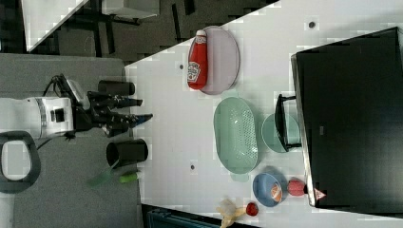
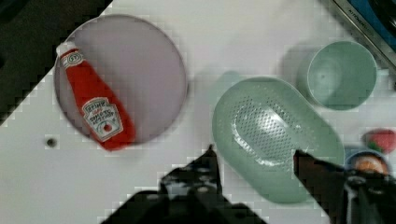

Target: Drag strainer right to left.

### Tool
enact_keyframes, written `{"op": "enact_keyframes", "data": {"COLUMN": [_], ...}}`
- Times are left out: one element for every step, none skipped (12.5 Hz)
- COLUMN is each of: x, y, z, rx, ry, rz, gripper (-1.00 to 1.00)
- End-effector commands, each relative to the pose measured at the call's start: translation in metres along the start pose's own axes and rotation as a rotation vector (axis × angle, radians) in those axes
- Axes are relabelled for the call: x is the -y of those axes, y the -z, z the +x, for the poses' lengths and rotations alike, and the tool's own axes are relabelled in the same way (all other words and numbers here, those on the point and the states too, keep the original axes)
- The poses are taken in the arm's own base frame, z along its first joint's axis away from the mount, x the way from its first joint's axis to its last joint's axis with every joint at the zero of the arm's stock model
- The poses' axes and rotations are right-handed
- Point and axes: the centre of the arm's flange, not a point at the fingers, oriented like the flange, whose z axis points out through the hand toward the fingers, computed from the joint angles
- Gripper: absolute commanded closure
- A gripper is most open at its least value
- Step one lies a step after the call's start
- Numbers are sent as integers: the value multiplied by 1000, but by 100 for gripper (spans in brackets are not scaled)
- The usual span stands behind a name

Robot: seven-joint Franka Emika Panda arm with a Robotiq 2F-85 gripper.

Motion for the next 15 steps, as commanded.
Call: {"op": "enact_keyframes", "data": {"x": [-142, -142, -141, -139, -136, -132, -126, -120, -115, -110, -105, -100, -96, -92, -88], "y": [101, 100, 95, 85, 71, 55, 36, 15, -6, -29, -53, -77, -101, -125, -147], "z": [-63, -63, -62, -61, -59, -56, -53, -49, -45, -41, -38, -35, -33, -32, -32], "rx": [16, 18, 25, 40, 59, 75, 86, 93, 96, 94, 86, 74, 60, 46, 32], "ry": [-62, -62, -62, -61, -60, -63, -62, -62, -61, -69, -96, -149, -214, -278, -335], "rz": [19, 17, 10, -5, -24, -40, -51, -58, -62, -62, -56, -49, -38, -26, -13], "gripper": [-60, -82, -99, -100, -100, -100, -100, -100, -100, -100, -100, -100, -100, -100, -100]}}
